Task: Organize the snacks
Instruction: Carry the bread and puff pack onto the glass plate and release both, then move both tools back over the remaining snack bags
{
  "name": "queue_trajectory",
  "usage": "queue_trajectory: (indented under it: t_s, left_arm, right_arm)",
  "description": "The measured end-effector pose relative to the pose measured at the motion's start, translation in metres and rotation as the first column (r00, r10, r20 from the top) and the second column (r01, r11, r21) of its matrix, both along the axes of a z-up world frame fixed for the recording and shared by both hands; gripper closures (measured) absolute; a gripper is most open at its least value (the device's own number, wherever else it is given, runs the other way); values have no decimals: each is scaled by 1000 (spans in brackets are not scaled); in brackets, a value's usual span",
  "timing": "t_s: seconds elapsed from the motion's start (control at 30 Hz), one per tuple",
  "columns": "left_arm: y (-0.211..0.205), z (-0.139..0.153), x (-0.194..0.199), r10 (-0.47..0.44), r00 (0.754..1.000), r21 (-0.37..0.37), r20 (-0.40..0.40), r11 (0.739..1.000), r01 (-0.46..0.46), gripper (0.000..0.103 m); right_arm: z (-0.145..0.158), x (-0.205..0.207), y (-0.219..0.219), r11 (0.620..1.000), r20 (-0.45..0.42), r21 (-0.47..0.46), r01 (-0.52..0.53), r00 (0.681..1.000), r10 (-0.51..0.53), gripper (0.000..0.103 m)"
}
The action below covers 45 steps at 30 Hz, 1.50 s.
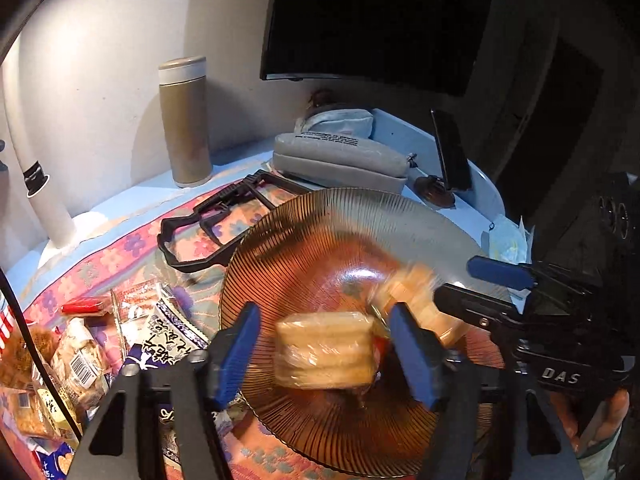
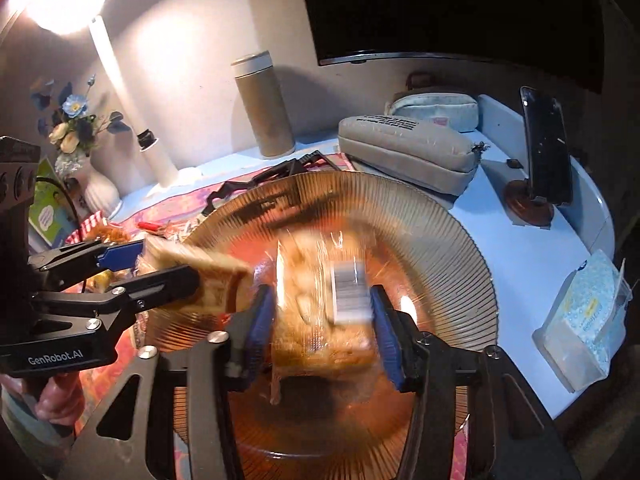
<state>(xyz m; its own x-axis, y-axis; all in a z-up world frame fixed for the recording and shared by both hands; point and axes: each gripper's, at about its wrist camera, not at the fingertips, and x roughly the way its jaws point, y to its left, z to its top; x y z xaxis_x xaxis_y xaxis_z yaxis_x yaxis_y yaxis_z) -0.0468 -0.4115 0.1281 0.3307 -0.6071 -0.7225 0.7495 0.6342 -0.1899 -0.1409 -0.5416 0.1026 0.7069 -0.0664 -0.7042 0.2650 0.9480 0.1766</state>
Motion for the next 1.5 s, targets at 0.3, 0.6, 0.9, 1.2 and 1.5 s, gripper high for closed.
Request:
queue_trajectory:
  t_s: [0.3,0.6,0.9,1.2,1.5]
  left_arm:
    - [32,10,5,38,999,-41,5,998,-38,36]
    - [69,28,-2,88,995,-31,53,996,-87,36]
    - [113,48,-16,191,974,-27,119,982,-189,35]
    - [166,70,-28,293,936,-37,194,956,-292,35]
    - [231,71,-24,391,899,-74,199,920,-384,35]
  right_arm:
    - [8,-4,9,1000,20,9,-9,1000,9,40]
    - [16,0,51,997,41,-1,-82,996,82,40]
    - [22,-9,88,983,73,11,-184,981,182,40]
    - [24,-8,120,962,97,44,-271,959,266,40]
    - [24,5,173,936,70,8,-353,934,351,40]
